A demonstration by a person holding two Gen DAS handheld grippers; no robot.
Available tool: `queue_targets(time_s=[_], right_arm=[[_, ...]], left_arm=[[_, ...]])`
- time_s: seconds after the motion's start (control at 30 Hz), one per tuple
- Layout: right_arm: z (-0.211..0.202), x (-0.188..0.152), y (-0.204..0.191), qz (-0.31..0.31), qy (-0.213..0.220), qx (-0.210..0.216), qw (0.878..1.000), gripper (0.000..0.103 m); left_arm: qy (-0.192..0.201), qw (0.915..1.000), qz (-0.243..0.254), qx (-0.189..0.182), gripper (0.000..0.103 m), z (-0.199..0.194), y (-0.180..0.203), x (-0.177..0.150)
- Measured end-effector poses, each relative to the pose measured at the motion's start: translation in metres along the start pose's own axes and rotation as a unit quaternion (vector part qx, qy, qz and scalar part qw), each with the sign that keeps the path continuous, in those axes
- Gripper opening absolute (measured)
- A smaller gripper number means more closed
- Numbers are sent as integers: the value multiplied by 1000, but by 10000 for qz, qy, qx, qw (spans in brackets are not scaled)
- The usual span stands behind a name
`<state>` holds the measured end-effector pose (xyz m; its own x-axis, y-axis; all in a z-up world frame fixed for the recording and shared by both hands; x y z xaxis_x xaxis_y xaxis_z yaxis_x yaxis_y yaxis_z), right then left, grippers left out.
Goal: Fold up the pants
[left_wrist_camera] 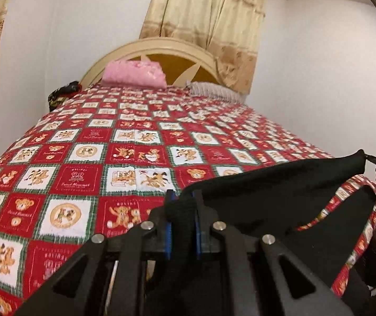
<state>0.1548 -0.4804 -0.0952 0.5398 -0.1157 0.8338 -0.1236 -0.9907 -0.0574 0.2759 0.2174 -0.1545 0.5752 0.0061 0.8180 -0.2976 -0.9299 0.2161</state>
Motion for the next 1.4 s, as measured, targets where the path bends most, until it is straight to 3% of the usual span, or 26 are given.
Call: queue_targets(time_s=[0.13, 0.47, 0.63, 0.73, 0.83, 0.87, 0.97, 1.1, 1.27, 1.4], right_arm=[[-27, -23, 14, 191, 116, 42, 9997, 7], [-51, -97, 40, 477, -373, 15, 9982, 7], [-53, -117, 45, 563, -509, -65, 9971, 7], [-56, -126, 45, 497, -569, -56, 9971, 7], [-61, -130, 48, 555, -576, 25, 9968, 8], [-63, -133, 49, 590, -611, 71, 9964, 9], [-73, -136, 54, 567, -599, -109, 9965, 35], [-87, -141, 57, 567, -588, -220, 9964, 37], [-103, -143, 59, 524, -573, -481, 9958, 37], [-118, -134, 55, 663, -424, -733, 9942, 38]], left_arm=[[116, 9998, 20, -172, 14, -19, 1, -22], [-268, 9985, 210, -427, 14, -28, 5, -87], [-236, 9986, 227, -421, 16, -35, 6, -104], [-260, 9990, 187, -328, 25, -38, -1, -111], [-244, 9994, 125, -204, 40, -46, -9, -117], [-246, 9995, 107, -188, 44, -48, -11, -119], [-228, 9997, 18, -59, 44, -55, -21, -123], [-209, 9996, -116, 121, 56, -66, -33, -129], [-181, 9980, -466, 397, 56, -78, -57, -138], [-25, 9966, -748, 332, 56, -92, -55, -139]])
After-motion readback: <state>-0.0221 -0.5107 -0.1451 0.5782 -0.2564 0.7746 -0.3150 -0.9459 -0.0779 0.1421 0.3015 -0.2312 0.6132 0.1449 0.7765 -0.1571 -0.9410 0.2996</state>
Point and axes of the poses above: each gripper's, at about its wrist camera, not at the fingertips, and z roughly the way its jaws point, y to its right, x to its top, the point moved 6 cm from there along z, roughly the way its jaws point, and after that the axes turned 5 degrees about -y, right-handed, at the moved point
